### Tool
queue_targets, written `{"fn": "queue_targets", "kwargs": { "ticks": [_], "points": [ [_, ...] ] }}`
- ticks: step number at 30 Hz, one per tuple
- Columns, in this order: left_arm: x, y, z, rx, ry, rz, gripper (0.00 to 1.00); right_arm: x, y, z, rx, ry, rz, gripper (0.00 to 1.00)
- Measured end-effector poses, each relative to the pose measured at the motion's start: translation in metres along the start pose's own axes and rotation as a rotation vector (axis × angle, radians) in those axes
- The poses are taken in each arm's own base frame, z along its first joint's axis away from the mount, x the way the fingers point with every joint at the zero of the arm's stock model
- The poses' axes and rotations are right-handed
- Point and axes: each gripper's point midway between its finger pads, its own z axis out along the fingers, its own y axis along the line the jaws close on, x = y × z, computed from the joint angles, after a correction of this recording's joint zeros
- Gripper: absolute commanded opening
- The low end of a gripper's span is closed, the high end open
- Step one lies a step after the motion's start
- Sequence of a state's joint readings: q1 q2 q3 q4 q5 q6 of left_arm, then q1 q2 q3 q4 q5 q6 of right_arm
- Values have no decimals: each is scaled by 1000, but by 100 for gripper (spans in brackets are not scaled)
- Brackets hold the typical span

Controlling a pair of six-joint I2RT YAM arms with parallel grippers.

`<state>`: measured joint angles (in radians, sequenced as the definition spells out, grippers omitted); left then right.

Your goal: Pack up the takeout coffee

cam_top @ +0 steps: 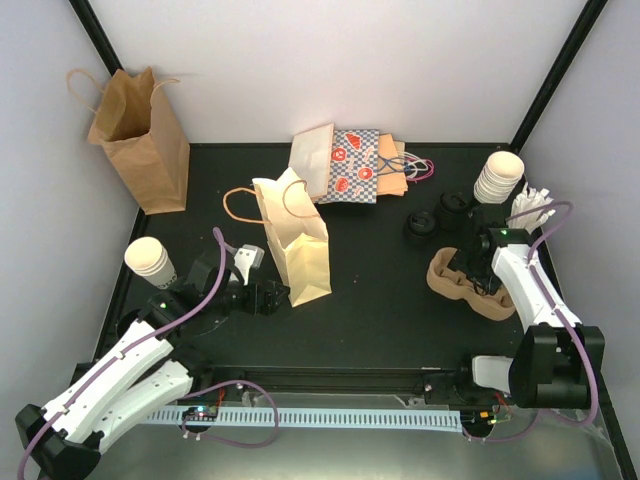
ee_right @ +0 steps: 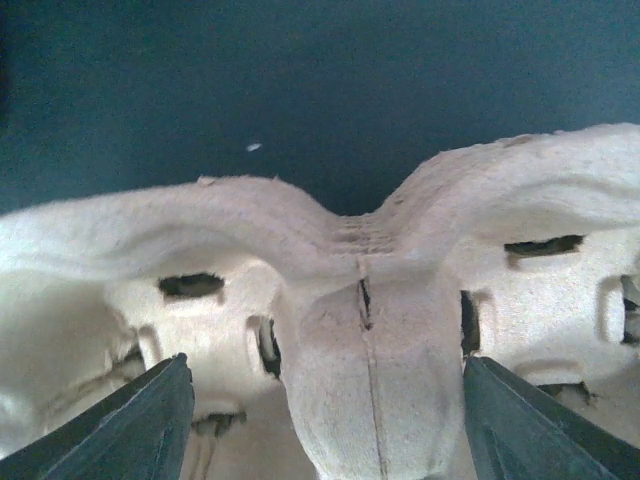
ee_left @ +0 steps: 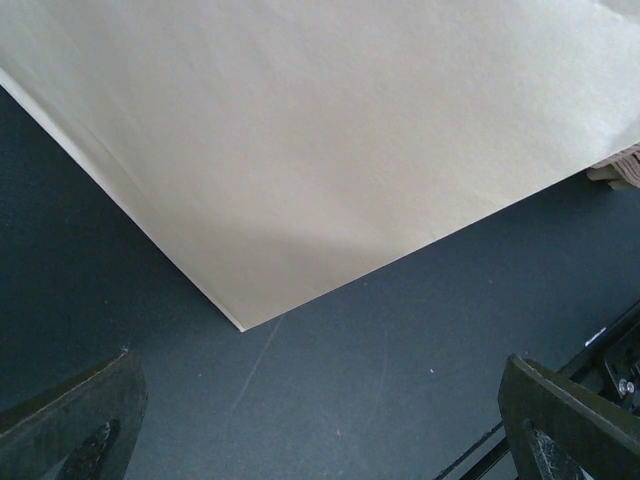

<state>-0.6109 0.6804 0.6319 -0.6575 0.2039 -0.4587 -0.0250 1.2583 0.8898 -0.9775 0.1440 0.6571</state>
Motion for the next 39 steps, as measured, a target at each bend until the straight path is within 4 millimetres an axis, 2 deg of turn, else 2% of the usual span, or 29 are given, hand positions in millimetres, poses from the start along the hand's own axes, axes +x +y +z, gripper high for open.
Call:
{"fn": "queue_targets", "kwargs": {
  "ticks": [4,11,14,17,19,21,24,30,33,39],
  "points": [
    [0,0,0,-1,0,0,99,7,17,-4,-60,18,-58,75],
    [0,0,0,-2,0,0,99,5,13,-5,-34,6,-85,74],
    [0,0,0,-2,0,0,99,5,12,-5,-30,4,-95,68],
    [0,0,0,-2,-1,0,99,5,13,-4,-30,5,-100,57],
    [0,0,0,-2,-1,0,99,5,13,-3,-29,7,-107,54],
    [0,0,0,-2,-1,0,99,5,12,-2,-22,10,-112,43],
    [0,1,0,-3,-1,0,99,5,11,-3,-16,11,-112,33],
    [-1,2,0,-12,-6,-1,99,3,11,-11,-13,16,-118,33],
    [-1,3,0,-15,-7,-1,99,0,11,-17,-14,8,-117,39],
    [-1,3,0,-15,-7,-1,99,-3,11,-27,-15,-3,-118,41]
  ]
}}
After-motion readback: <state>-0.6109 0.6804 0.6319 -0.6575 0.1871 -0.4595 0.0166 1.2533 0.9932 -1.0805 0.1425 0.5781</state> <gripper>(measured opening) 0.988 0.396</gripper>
